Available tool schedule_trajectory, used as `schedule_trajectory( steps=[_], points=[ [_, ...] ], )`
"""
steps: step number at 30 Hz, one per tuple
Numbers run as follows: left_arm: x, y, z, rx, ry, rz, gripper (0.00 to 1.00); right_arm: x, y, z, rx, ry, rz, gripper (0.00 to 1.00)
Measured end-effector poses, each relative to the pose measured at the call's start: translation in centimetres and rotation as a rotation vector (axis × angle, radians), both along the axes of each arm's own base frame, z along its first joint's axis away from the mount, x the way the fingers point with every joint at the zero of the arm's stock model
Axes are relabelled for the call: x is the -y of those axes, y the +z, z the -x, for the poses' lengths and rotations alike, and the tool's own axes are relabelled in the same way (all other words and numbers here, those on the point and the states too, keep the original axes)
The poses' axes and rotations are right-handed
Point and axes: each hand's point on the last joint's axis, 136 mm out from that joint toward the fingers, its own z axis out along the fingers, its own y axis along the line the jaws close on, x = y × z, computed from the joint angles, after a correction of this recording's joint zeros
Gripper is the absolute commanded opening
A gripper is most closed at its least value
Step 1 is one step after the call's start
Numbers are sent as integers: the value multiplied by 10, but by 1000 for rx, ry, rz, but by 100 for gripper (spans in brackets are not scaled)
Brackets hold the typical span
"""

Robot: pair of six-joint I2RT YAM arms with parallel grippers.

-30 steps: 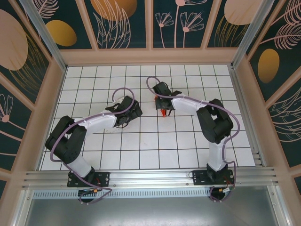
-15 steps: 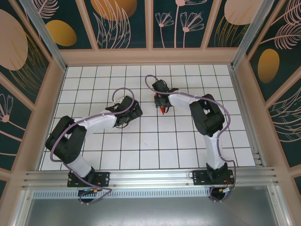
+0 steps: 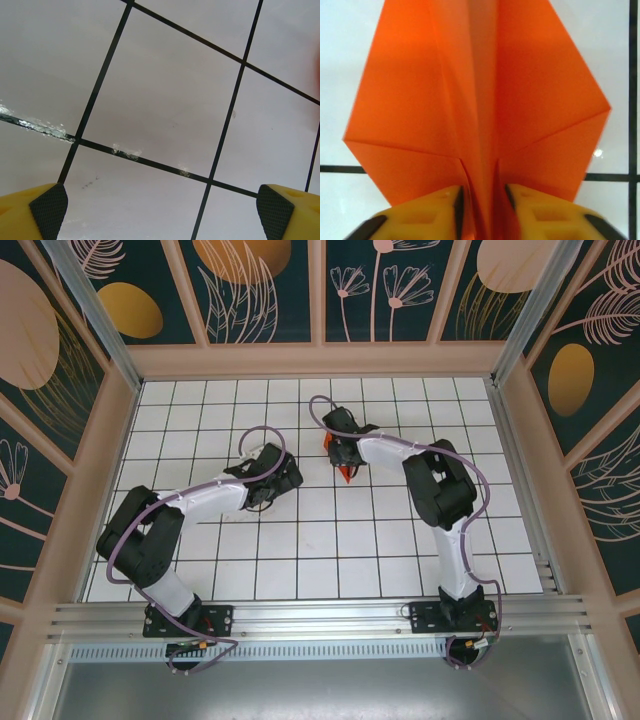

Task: Fold a paper plane with a square sheet of paper (pick it up from the middle)
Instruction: Move the paper plane to the center of the table, then reset both arms

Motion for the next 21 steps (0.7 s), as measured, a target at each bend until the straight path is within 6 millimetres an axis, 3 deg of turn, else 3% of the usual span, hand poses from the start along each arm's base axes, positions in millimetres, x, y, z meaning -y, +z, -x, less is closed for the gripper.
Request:
schedule_trajectory(
  steps=[5,11,13,16,19,21],
  points=[
    [0,22,-17,58,8,-24,99,-4,38,-3,45,-11,-54,61],
    [-13,55,-38,160,21,-72,98,5,146,-7,227,-28,-224,76],
    [-25,71,-43,209,34,-103,98,27,183,-6,313,-59,-275,82],
    [-52,102,-47,308,85,-169,98,78,214,-3,425,-146,-287,98],
    [-86,126,-43,404,159,-263,99,140,218,2,500,-272,-236,99],
    [-111,131,-36,450,212,-338,99,181,209,8,525,-361,-183,99]
  ],
)
